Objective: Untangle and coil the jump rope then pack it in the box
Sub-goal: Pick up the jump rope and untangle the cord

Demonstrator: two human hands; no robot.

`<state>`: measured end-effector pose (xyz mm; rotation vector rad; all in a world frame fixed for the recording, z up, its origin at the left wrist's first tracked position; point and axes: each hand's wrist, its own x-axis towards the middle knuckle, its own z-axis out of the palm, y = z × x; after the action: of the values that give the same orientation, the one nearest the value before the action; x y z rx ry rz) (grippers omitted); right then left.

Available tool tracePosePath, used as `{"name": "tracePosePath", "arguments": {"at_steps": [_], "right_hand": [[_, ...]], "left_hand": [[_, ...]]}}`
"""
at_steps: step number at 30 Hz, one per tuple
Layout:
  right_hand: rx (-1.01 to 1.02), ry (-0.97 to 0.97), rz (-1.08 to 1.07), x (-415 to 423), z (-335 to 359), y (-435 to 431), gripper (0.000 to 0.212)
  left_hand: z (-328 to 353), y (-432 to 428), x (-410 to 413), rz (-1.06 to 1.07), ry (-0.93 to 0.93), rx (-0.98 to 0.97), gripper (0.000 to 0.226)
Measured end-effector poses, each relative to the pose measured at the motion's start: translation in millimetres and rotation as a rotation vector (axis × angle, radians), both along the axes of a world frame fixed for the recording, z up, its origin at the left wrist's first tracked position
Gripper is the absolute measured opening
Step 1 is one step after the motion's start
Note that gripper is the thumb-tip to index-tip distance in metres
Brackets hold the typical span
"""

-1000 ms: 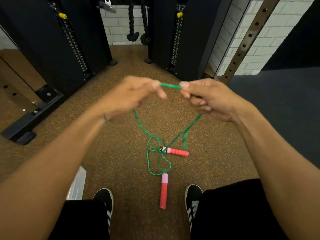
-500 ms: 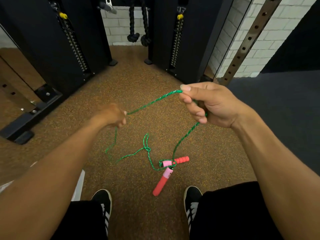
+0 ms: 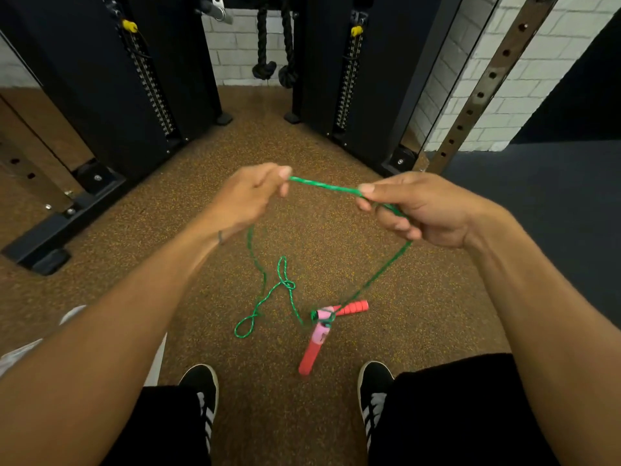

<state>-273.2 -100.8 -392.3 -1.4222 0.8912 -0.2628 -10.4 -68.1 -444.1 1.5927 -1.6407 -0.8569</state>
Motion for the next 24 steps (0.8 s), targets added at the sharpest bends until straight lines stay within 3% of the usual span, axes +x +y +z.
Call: {"name": "tracePosePath", "arguments": {"at_steps": [3, 5, 7, 11, 12, 14, 16, 18, 21, 24], "right_hand": [[-0.02, -0.059, -0.023, -7.7, 3.6, -2.4, 0.032], [-0.059, -0.119, -0.002, -2.7, 4.9, -0.3, 0.031], [-0.07, -0.192, 0.002, 4.9, 7.3, 1.6, 0.031], [-0.101, -0.216, -0.049, 19.8, 7.4, 3.2, 0.033], [-0.105, -0.22, -0.071, 22.0, 6.8, 2.9, 0.033], [-0.114, -0.225, -0.083, 22.2, 6.8, 0.9, 0.033], [-0.1, -0.223, -0.086, 15.4, 9.6, -0.1, 0.032], [-0.066, -0.271, -0.145, 2.4, 13.3, -4.2, 0.031], [-0.071, -0.36, -0.231, -12.3, 16.2, -9.7, 0.034], [-0.126, -0.378, -0.184, -8.5, 14.0, -10.4, 0.035]], "left_hand": [[-19.8, -0.8, 23.7, 0.266, -0.221, 0.181, 0.04], [-22.0, 2.6, 21.4, 0.174, -0.285, 0.332, 0.032], [-10.1, 6.8, 4.7, 0.027, -0.247, 0.293, 0.025], [22.5, 16.3, -38.5, -0.196, 0.545, 0.239, 0.05], [27.0, 18.8, -45.8, -0.236, 0.635, 0.233, 0.049], [29.8, 18.5, -50.3, -0.245, 0.502, 0.101, 0.035], [22.7, 11.6, -37.0, -0.172, 0.347, -0.011, 0.035], [14.3, 2.4, -11.3, -0.029, 0.296, -0.008, 0.036], [-7.5, -4.9, 28.2, 0.154, 0.183, 0.158, 0.037], [-18.0, 0.2, 32.9, -0.077, -0.081, 0.483, 0.023]]}}
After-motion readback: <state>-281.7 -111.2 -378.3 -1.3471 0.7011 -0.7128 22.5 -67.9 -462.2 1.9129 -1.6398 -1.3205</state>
